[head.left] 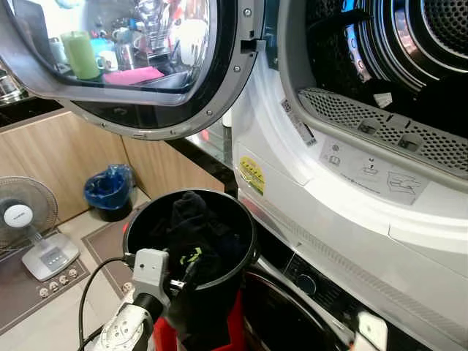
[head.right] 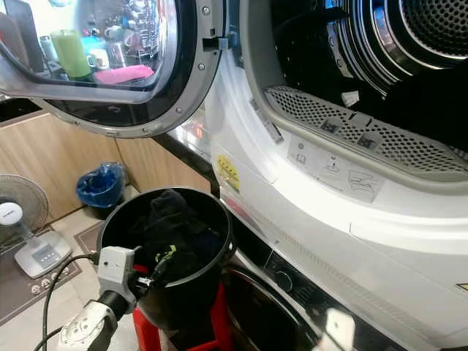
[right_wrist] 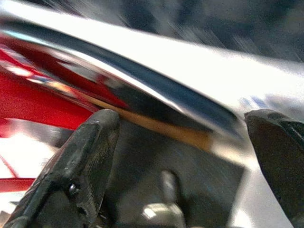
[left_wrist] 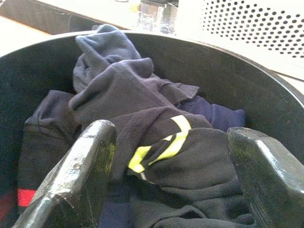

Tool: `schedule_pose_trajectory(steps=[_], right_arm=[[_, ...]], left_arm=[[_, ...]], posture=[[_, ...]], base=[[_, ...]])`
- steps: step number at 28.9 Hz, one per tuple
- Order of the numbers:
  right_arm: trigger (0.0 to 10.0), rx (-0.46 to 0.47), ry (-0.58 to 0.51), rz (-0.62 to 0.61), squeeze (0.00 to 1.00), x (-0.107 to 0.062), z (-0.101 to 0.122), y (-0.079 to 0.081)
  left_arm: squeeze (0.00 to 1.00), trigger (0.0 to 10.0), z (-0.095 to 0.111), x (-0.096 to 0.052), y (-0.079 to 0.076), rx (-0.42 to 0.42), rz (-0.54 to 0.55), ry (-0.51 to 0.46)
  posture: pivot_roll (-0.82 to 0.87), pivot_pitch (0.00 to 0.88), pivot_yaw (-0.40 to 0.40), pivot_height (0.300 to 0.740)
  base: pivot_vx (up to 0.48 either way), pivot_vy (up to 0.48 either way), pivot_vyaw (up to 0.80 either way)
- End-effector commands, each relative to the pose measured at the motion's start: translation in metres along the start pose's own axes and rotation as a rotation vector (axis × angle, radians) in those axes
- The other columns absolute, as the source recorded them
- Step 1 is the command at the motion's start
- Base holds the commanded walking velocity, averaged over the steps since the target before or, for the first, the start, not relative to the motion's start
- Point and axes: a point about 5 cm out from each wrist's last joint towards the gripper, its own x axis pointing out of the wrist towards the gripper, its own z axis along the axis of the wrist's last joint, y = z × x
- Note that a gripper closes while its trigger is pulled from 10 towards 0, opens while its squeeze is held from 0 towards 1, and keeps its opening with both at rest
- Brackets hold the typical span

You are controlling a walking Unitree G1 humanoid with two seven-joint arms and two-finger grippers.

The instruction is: Clothes washing

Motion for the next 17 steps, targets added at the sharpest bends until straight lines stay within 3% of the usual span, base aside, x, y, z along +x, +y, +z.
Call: schedule_pose_trajectory(steps=[1, 2, 5, 7, 10, 12, 17], right_arm=[[10.0, 0.063, 0.018, -0.081, 0.0, 0.0, -0.008, -0.003], [10.0, 0.092, 0.035, -0.105, 0.0, -0.001, -0.012, -0.003], [10.0, 0.036, 0.067, -0.109, 0.0, -0.002, -0.02, 0.0], [10.0, -0.048, 0.135, -0.115, 0.0, -0.005, -0.034, 0.002], [10.0, -0.076, 0.119, -0.087, 0.0, -0.005, -0.035, 0.004], [10.0, -0.057, 0.128, -0.075, 0.0, -0.006, -0.04, 0.006], [10.0, -0.079, 0.133, -0.051, 0.0, -0.007, -0.044, 0.008]], left_arm=[[0.0, 10.0, -0.001, -0.002, 0.0, 0.013, -0.012, 0.019], [0.0, 10.0, -0.001, -0.003, 0.001, 0.015, -0.012, 0.02], [0.0, 10.0, -0.001, -0.005, 0.002, 0.02, -0.013, 0.026], [0.0, 10.0, -0.002, -0.007, -0.001, 0.037, -0.034, 0.035], [0.0, 10.0, 0.003, -0.008, -0.005, 0.05, -0.053, 0.021], [0.0, 10.0, 0.03, -0.009, -0.01, 0.074, -0.054, -0.099], [0.0, 10.0, 0.078, -0.006, -0.008, 0.035, 0.007, -0.267]], posture=[[0.09, 0.046, 0.021, 0.74], [0.09, 0.041, 0.023, 0.74], [0.09, 0.038, 0.029, 0.74], [0.09, 0.032, 0.033, 0.74], [0.09, 0.027, 0.035, 0.74], [0.09, 0.017, 0.039, 0.74], [0.11, 0.012, 0.04, 0.74]], base=[[0.0, 0.0, 0.0], [0.0, 0.0, 0.0], [0.0, 0.0, 0.0], [0.0, 0.0, 0.0], [0.0, 0.0, 0.0], [0.0, 0.0, 0.0], [0.0, 0.0, 0.0]])
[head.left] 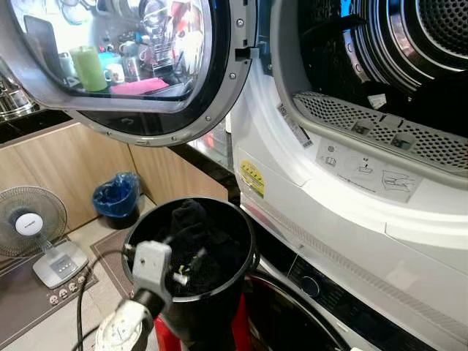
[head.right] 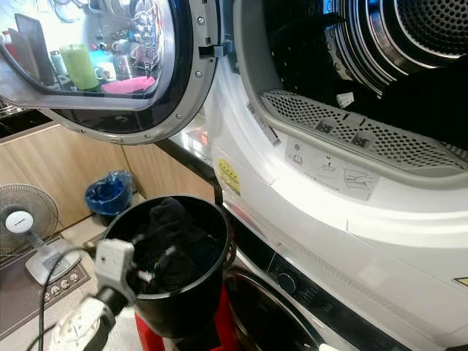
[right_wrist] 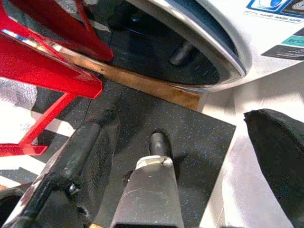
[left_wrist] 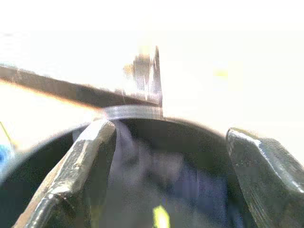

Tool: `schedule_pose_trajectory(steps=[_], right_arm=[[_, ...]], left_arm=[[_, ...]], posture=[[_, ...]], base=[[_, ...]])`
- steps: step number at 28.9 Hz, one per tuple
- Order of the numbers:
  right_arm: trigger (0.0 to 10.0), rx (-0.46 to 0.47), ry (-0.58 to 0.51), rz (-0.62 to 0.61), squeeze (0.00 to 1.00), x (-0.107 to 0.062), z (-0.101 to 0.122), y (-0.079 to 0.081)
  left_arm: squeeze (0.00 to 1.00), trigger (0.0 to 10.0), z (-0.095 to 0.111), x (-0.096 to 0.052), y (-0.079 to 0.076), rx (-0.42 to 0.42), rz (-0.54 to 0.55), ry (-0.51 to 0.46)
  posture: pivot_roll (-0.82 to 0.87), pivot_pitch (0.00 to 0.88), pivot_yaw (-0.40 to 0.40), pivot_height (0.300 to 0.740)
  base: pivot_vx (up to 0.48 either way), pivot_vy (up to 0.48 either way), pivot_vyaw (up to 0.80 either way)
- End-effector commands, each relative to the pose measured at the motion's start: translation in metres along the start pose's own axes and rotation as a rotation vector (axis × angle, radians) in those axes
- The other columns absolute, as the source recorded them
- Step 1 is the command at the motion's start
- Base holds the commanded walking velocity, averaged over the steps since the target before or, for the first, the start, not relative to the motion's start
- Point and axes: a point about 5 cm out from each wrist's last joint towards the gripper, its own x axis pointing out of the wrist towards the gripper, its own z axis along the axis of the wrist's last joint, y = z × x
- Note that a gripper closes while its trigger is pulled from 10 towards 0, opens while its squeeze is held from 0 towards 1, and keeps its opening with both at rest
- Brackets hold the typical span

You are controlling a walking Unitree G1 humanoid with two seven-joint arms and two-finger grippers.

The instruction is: Clothes washing

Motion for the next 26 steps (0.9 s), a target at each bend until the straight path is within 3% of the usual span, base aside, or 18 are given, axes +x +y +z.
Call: schedule_pose_trajectory(steps=[1, 6, 8, 9, 10, 12, 13, 14, 17, 23, 26], right_arm=[[10.0, -0.008, 0.009, 0.005, 0.0, -0.001, -0.005, 0.001], [10.0, -0.034, 0.011, 0.027, 0.0, -0.001, -0.005, 0.006], [10.0, -0.058, 0.007, 0.041, 0.0, -0.001, -0.005, 0.009], [10.0, -0.058, 0.006, 0.044, 0.0, -0.001, -0.004, 0.01], [10.0, -0.059, 0.004, 0.047, 0.0, -0.001, -0.004, 0.011], [10.0, -0.059, 0.002, 0.05, 0.0, -0.001, -0.003, 0.012], [10.0, -0.08, -0.001, 0.059, 0.0, -0.001, -0.002, 0.014], [10.0, -0.093, -0.005, 0.068, 0.0, -0.001, -0.001, 0.016], [10.0, -0.117, -0.007, 0.083, 0.0, -0.001, -0.001, 0.018], [10.0, -0.115, -0.008, 0.089, 0.0, -0.001, 0.0, 0.018], [10.0, -0.13, -0.001, 0.084, 0.0, -0.001, -0.002, 0.015]], left_arm=[[0.0, 10.0, 0.016, 0.002, 0.008, -0.027, 0.058, -0.051], [0.0, 10.0, 0.017, 0.013, 0.033, -0.14, 0.188, 0.039], [0.0, 10.0, 0.014, 0.017, 0.038, -0.181, 0.189, 0.077], [0.41, 10.0, 0.012, 0.02, 0.041, -0.203, 0.198, 0.102], [1.0, 10.0, 0.006, 0.022, 0.044, -0.242, 0.204, 0.156], [1.0, 10.0, 0.0, 0.024, 0.046, -0.276, 0.208, 0.234], [1.0, 10.0, -0.007, 0.027, 0.051, -0.249, 0.235, 0.306], [1.0, 10.0, -0.014, 0.03, 0.054, -0.296, 0.28, 0.367], [1.0, 10.0, -0.022, 0.039, 0.054, -0.341, 0.274, 0.437], [1.0, 10.0, -0.031, 0.058, 0.061, -0.374, 0.304, 0.487], [1.0, 10.0, -0.031, 0.074, 0.063, -0.439, 0.314, 0.485]], posture=[[0.11, 0.009, 0.04, 0.74], [0.12, 0.0, 0.039, 0.74], [0.12, 0.0, 0.041, 0.74], [0.12, 0.0, 0.041, 0.74], [0.12, 0.0, 0.041, 0.74], [0.12, 0.0, 0.041, 0.74], [0.11, 0.0, 0.044, 0.74], [0.11, 0.0, 0.046, 0.74], [0.1, 0.0, 0.049, 0.74], [0.09, 0.0, 0.046, 0.74], [0.08, 0.0, 0.039, 0.74]], base=[[0.0, 0.0, 0.0], [0.0, 0.0, 0.0], [0.0, 0.0, 0.0], [0.0, 0.0, 0.0], [0.0, 0.0, 0.0], [0.0, 0.0, 0.0], [0.0, 0.0, 0.0], [0.0, 0.0, 0.0], [0.0, 0.0, 0.0], [0.0, 0.0, 0.0], [0.0, 0.0, 0.0]])
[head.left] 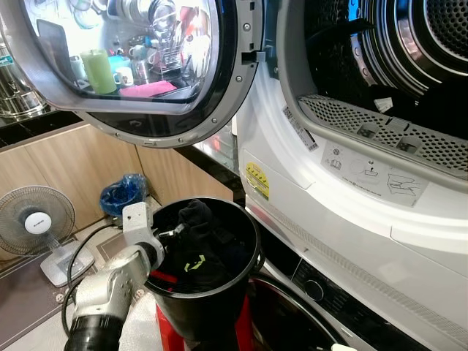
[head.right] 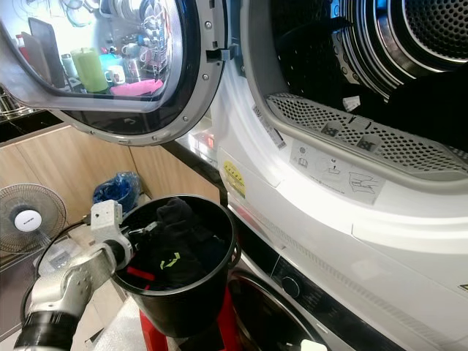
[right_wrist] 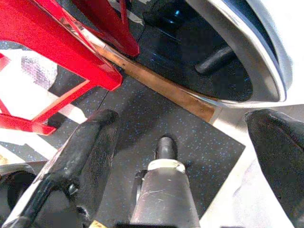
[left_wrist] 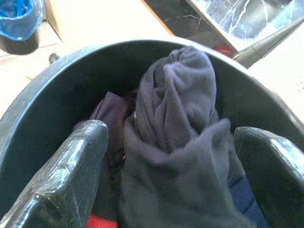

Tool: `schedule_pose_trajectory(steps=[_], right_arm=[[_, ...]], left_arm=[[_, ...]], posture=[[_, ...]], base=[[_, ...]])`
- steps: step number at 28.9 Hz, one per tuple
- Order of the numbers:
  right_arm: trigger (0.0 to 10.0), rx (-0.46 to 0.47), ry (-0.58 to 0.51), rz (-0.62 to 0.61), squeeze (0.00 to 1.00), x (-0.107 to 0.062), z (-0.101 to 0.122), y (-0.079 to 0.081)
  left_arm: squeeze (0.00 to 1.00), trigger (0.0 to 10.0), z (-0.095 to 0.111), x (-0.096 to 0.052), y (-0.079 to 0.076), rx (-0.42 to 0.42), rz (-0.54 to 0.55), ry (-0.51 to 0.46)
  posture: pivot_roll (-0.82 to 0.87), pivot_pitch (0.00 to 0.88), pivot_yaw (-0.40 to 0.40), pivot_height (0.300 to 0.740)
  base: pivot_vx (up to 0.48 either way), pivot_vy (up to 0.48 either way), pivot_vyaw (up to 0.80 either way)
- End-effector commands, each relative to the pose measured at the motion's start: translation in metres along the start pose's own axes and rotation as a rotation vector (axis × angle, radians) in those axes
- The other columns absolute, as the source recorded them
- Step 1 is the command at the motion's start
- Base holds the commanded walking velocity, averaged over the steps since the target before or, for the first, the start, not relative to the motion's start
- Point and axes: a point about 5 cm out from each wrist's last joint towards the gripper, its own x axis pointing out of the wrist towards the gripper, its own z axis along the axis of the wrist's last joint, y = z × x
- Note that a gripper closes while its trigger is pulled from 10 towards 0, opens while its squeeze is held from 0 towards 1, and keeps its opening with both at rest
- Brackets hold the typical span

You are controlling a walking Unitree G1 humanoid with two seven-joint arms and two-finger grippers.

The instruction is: Clothes washing

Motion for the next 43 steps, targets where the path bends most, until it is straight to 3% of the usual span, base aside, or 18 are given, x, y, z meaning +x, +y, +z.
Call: schedule_pose_trajectory(steps=[1, 5, 10, 15, 20, 27, 31, 34, 37, 38, 43], right_arm=[[10.0, -0.011, 0.006, 0.005, 0.0, 0.0, -0.001, 0.001], [10.0, -0.013, -0.001, -0.005, 0.0, 0.0, 0.001, -0.003], [10.0, -0.02, -0.01, -0.012, 0.0, 0.001, 0.005, -0.008], [10.0, -0.026, -0.011, -0.009, 0.0, 0.001, 0.006, -0.01], [10.0, -0.018, -0.012, 0.007, 0.0, 0.001, 0.005, -0.009], [10.0, -0.023, -0.01, 0.036, 0.0, 0.001, 0.005, -0.004], [10.0, -0.026, -0.013, 0.055, 0.0, 0.001, 0.007, -0.001], [10.0, -0.03, -0.013, 0.061, 0.0, 0.001, 0.008, 0.0], [10.0, -0.031, -0.014, 0.062, 0.0, 0.001, 0.008, 0.0], [10.0, -0.035, -0.012, 0.066, 0.0, 0.001, 0.007, 0.001], [10.0, -0.049, -0.008, 0.068, 0.0, 0.001, 0.005, 0.001]], left_arm=[[1.0, 10.0, 0.005, 0.004, 0.0, -0.025, -0.012, -0.001], [1.0, 10.0, 0.009, 0.016, -0.013, -0.087, -0.109, 0.024], [1.0, 10.0, -0.006, 0.024, -0.029, -0.006, -0.235, 0.125], [1.0, 10.0, -0.014, 0.028, -0.036, 0.075, -0.174, 0.155], [1.0, 10.0, -0.005, 0.026, -0.06, 0.033, -0.149, 0.105], [1.0, 10.0, -0.009, 0.024, -0.072, 0.02, -0.116, 0.076], [1.0, 10.0, -0.016, 0.026, -0.072, -0.058, -0.055, 0.063], [1.0, 10.0, -0.014, 0.023, -0.068, -0.119, 0.055, -0.026], [1.0, 10.0, -0.01, 0.016, -0.068, 0.003, 0.082, -0.114], [0.0, 10.0, -0.012, 0.012, -0.064, 0.057, 0.108, -0.134], [0.0, 10.0, -0.029, -0.003, -0.05, 0.097, 0.222, -0.144]], posture=[[0.08, 0.0, 0.036, 0.74], [0.06, 0.0, 0.03, 0.74], [0.05, 0.0, 0.018, 0.74], [0.05, 0.003, 0.017, 0.74], [0.05, 0.005, 0.015, 0.74], [0.06, 0.005, 0.011, 0.74], [0.05, 0.003, 0.012, 0.74], [0.05, 0.002, 0.011, 0.74], [0.06, 0.002, 0.01, 0.74], [0.06, 0.0, 0.01, 0.74], [0.06, 0.0, 0.013, 0.74]], base=[[0.0, 0.0, 0.0], [0.0, 0.0, 0.0], [0.0, 0.0, 0.0], [0.0, 0.0, 0.0], [0.0, 0.0, 0.0], [0.0, 0.0, 0.0], [0.0, 0.0, 0.0], [0.0, 0.0, 0.0], [0.0, 0.0, 0.0], [0.0, 0.0, 0.0], [0.0, 0.0, 0.0]])
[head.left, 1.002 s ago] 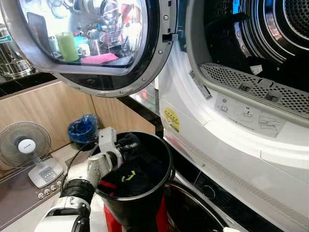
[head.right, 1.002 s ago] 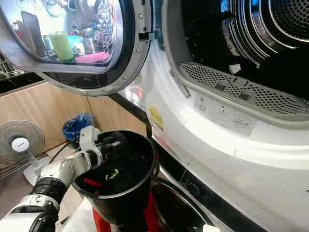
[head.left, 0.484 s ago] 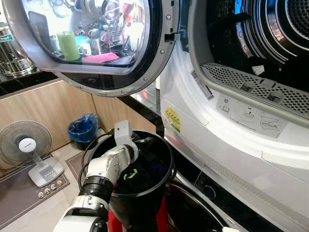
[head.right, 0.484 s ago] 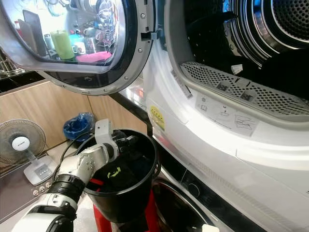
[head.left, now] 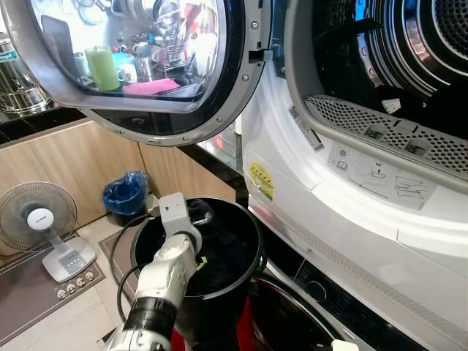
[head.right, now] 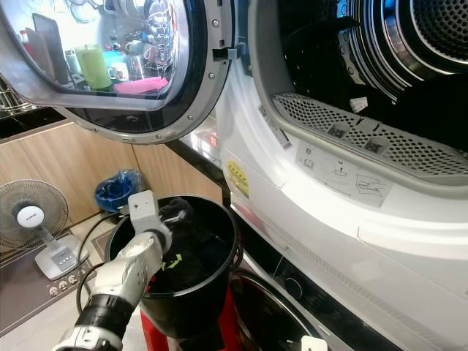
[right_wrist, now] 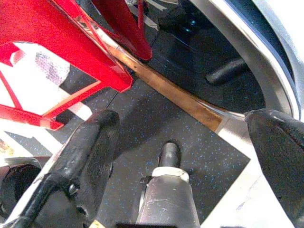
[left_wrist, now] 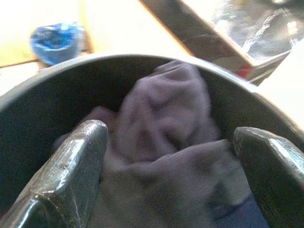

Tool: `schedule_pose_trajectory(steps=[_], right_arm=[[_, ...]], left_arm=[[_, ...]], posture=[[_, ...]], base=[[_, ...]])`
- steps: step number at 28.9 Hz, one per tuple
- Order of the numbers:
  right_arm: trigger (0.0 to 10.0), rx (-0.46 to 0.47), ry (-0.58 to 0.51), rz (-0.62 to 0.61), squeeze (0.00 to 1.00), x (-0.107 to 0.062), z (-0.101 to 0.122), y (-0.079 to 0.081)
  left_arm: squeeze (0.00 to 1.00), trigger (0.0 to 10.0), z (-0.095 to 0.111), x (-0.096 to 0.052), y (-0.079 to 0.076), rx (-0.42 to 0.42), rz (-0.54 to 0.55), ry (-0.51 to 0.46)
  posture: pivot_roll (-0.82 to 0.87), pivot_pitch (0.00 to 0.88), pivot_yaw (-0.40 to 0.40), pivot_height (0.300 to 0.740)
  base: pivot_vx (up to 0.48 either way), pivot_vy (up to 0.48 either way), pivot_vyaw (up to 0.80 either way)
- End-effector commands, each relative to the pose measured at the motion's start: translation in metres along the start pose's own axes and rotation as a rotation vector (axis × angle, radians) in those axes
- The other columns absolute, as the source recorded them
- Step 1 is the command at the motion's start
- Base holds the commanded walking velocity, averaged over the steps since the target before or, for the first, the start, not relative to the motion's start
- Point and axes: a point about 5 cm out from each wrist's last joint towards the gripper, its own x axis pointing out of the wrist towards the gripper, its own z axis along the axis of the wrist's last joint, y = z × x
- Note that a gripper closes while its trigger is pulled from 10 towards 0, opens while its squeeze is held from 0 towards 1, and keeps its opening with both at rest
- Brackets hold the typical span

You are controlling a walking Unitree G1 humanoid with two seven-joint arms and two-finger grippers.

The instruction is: Clothes washing

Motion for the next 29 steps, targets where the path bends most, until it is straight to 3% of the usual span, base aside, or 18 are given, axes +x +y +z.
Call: schedule_pose_trajectory(steps=[1, 6, 10, 13, 17, 18, 24, 29], right_arm=[[10.0, -0.008, 0.009, 0.005, 0.0, 0.0, -0.002, 0.002], [10.0, -0.018, 0.009, 0.003, 0.0, 0.0, -0.002, 0.0], [10.0, -0.025, 0.01, 0.002, 0.0, 0.0, -0.003, -0.001], [10.0, -0.037, 0.009, 0.008, 0.0, 0.0, -0.002, 0.001], [10.0, -0.044, 0.009, 0.012, 0.0, 0.0, -0.002, 0.002], [10.0, -0.056, 0.01, 0.011, 0.0, 0.0, -0.002, 0.0], [10.0, -0.07, 0.013, 0.004, 0.0, -0.001, -0.003, -0.004], [10.0, -0.093, 0.012, -0.001, 0.0, -0.001, -0.002, -0.006]], left_arm=[[0.0, 10.0, 0.001, -0.004, 0.001, 0.015, 0.03, -0.012], [0.0, 10.0, -0.003, -0.023, 0.0, 0.021, 0.077, -0.023], [0.0, 10.0, -0.006, -0.033, -0.007, -0.031, 0.047, 0.005], [0.0, 10.0, -0.019, -0.028, -0.006, -0.144, 0.053, 0.119], [0.0, 10.0, -0.023, -0.024, -0.001, -0.209, 0.079, 0.158], [0.0, 10.0, -0.022, -0.021, 0.003, -0.264, 0.094, 0.175], [0.0, 10.0, -0.02, -0.016, 0.007, -0.279, 0.092, 0.176], [0.0, 10.0, -0.017, -0.01, -0.004, -0.32, 0.041, 0.195]], posture=[[0.06, 0.0, 0.013, 0.74], [0.06, 0.0, 0.014, 0.74], [0.07, 0.0, 0.011, 0.74], [0.06, 0.0, 0.005, 0.74], [0.06, 0.0, 0.002, 0.74], [0.06, 0.0, -0.004, 0.74], [0.05, 0.0, -0.011, 0.74], [0.05, 0.0, -0.02, 0.74]], base=[[0.0, 0.0, 0.0], [0.0, 0.0, 0.0], [0.0, 0.0, 0.0], [0.0, 0.0, 0.0], [0.0, 0.0, 0.0], [0.0, 0.0, 0.0], [0.0, 0.0, 0.0], [0.0, 0.0, 0.0]])
